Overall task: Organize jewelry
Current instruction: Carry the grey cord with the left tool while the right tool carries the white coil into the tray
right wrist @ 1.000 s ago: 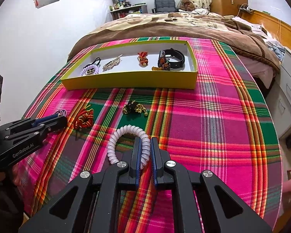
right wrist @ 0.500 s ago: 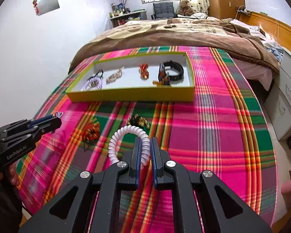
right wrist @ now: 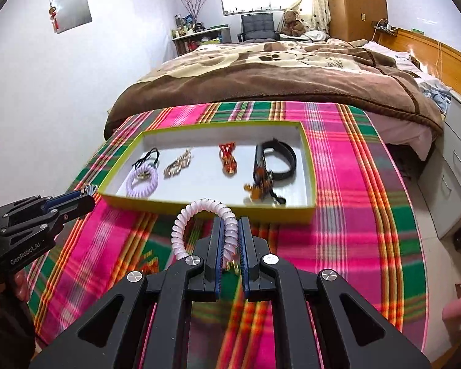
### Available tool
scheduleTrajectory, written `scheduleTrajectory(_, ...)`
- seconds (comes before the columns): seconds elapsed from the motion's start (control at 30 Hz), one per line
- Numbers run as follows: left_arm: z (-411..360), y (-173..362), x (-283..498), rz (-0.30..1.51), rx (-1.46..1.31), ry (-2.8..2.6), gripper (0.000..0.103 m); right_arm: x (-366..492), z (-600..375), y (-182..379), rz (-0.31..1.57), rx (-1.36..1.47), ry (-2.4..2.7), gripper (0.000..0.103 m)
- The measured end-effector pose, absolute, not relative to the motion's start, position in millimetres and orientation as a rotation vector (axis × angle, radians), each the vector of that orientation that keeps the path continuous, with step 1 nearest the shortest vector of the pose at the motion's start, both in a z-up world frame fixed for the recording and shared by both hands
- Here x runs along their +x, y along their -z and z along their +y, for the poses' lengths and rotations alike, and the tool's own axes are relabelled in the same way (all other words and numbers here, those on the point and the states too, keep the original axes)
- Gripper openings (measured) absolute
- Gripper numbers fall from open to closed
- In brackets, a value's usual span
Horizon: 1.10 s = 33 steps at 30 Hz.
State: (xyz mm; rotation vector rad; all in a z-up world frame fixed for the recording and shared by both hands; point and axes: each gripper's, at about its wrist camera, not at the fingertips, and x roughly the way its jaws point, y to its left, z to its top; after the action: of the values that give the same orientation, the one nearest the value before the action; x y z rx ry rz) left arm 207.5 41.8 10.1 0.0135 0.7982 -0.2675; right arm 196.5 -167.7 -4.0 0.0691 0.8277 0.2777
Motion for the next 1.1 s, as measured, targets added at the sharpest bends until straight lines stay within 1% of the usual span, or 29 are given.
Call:
scheduleTrajectory(0.33, 48.8, -13.0, 266.0, 0.802, -0.001, 0.252, 0.017, 245.4, -148.8, 6.9, 0.847, 0.045, -0.262, 0.010)
scheduleTrajectory(0.6, 53.7, -5.4, 308.6, 0.832, -0.009, 0.250, 0.017, 273.8, -138.4, 22.5, 0.882, 0.031, -0.255, 0.010)
scheduleTrajectory(1.1, 46.8, 23.0, 354.2, 0.905, -0.012, 0.238, 0.017, 292.9, -122.4, 39.4, 0.929, -0.027, -0.250, 0.010)
